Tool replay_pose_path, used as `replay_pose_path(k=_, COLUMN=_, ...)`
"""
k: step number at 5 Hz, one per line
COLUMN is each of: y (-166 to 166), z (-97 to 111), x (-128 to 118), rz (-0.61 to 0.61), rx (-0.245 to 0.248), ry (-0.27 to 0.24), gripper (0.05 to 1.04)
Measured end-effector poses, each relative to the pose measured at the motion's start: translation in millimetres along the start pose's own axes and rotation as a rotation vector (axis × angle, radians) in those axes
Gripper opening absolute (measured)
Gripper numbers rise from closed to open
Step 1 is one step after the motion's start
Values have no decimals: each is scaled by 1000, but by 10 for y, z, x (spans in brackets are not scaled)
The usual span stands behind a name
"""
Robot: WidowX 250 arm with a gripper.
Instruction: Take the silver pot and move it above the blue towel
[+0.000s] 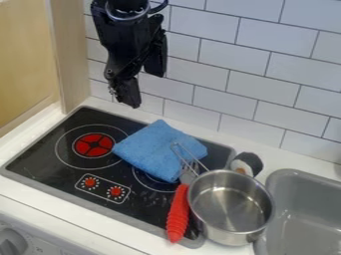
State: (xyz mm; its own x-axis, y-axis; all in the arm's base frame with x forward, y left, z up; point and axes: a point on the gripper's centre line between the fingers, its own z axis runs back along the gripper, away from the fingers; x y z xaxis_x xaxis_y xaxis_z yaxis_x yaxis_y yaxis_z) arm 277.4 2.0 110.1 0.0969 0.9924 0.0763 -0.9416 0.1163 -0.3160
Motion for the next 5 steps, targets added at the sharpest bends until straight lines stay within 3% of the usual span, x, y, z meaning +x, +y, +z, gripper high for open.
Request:
replay_pose_path(k=2, y=166, z=-139, x=-194, rz=-12, rx=94, ry=24, gripper=999)
replay_pose_path(k=4, y=40, z=-27, x=-625, rz=-90, rx=52, ry=40, gripper=999)
replay_pose_path(k=5, y=183, z=-134, x=-779, rz=-102, rx=84, ry=51, gripper=999)
